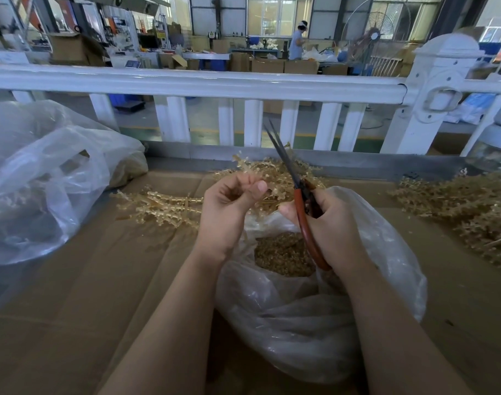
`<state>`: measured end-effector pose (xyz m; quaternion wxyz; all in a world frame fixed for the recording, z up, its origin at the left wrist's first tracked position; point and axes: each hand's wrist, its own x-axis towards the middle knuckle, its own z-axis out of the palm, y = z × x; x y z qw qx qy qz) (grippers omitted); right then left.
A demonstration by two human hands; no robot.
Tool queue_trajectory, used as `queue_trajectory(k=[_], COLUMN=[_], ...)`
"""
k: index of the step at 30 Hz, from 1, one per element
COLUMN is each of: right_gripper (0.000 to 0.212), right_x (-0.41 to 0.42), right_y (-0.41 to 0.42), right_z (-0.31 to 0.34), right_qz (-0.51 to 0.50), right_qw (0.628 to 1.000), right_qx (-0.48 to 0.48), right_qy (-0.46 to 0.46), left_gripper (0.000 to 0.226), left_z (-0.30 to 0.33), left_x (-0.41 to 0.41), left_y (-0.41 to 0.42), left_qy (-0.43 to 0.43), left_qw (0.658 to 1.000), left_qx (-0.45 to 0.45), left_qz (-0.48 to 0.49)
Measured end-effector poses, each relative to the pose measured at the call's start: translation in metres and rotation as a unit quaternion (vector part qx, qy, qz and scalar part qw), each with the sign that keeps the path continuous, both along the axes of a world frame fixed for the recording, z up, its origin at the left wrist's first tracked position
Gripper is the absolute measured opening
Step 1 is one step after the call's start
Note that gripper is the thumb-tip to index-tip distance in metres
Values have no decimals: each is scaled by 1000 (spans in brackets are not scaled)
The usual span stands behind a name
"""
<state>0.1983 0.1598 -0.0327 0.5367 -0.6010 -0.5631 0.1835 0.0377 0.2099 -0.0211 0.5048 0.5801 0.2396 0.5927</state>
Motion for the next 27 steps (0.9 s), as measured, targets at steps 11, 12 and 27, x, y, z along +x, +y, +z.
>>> queue_trajectory(k=[11, 12, 27], right_gripper=[53, 55, 79], right_x=[3, 3, 1], right_y=[-1, -1, -4], right_z=[-8, -8, -6], right_qz=[-27, -25, -69], right_qw=[976, 974, 960], right_qx=[-20, -15, 33], right_qy=[-216, -224, -270], left_gripper=[9, 11, 7], left_z=[1, 1, -2], left_x=[-5, -6, -11], left_y=[2, 3, 5], left_qy=[33, 38, 46], left_qw=[999, 999, 999], left_qx=[-15, -14, 1], left_qz=[-3, 3, -7])
